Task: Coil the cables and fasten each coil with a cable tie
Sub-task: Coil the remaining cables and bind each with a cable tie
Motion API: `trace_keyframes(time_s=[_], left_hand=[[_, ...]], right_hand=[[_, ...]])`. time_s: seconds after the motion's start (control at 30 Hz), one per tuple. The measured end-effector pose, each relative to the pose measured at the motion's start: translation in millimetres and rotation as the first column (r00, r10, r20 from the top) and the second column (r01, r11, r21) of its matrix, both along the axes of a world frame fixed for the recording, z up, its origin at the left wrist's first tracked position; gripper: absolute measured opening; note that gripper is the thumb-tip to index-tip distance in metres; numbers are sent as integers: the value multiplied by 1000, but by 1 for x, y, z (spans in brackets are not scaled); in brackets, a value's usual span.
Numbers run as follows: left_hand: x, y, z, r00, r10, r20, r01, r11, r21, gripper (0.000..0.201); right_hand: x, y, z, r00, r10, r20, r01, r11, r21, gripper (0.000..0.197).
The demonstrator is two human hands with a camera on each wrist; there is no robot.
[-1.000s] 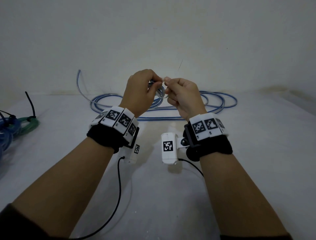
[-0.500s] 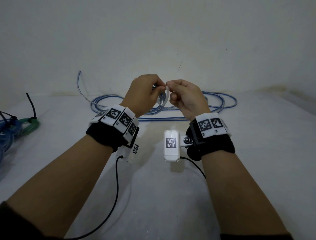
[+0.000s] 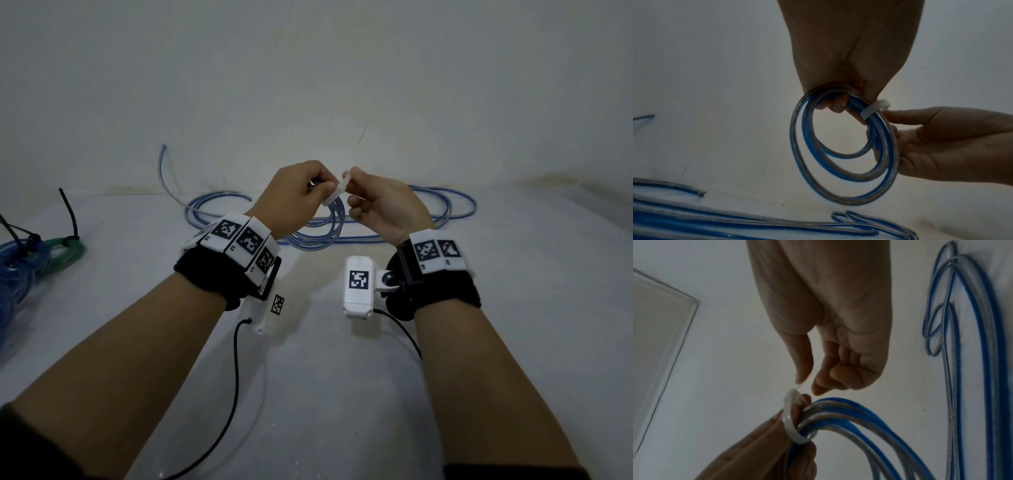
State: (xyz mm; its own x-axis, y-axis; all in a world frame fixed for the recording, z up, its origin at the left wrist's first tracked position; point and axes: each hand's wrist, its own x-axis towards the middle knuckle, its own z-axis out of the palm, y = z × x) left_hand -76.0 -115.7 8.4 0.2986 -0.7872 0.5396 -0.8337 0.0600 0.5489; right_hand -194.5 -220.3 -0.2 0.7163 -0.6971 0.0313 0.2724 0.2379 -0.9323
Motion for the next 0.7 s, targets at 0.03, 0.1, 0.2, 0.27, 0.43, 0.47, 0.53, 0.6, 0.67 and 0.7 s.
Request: trace_keyframes(time_s=[0.03,0.1,0.2,0.27,0.43,0.47,0.53,0.6,0.67,0.7], left_hand=[[1,0,1,1000,2,2,-2,1000,1,10],[2,-1,1,1000,-2,21,2,1000,13,11],[1,-1,0,996,-27,83,23,999,47,11],[0,-2,-2,990,-43,133,34,997,70,11],[-6,-5,-8,983,-101,156,93,994,55,14],[-8,-6,-8,983,-107,147,102,994,42,14],[-12,-7,-8,984,-118,134,116,993,26,15],[-15,-9,-6,984,-130,124,129,992,13,15],[-18,-10,-5,983,-135,125,136,991,7,16],[-18,-12,-4,982,-138,128,138,990,8,16]], right_hand=[[0,1,0,1000,24,-16,-25,999,-44,9],[1,3,0,1000,21,-21,-23,996,-90,12],[5,5,-1,999,-50,-2,50,995,-87,20],[7,4,-3,995,-101,6,102,991,-84,20],[7,-1,-4,975,-220,17,220,974,-56,19],[6,-3,-3,972,-235,21,235,971,-40,19],[4,-6,-3,964,-263,31,263,965,-7,20],[2,-9,-3,957,-288,39,288,958,8,20],[1,-11,-3,952,-303,34,303,953,9,19],[0,-12,-3,951,-309,30,309,951,10,19]])
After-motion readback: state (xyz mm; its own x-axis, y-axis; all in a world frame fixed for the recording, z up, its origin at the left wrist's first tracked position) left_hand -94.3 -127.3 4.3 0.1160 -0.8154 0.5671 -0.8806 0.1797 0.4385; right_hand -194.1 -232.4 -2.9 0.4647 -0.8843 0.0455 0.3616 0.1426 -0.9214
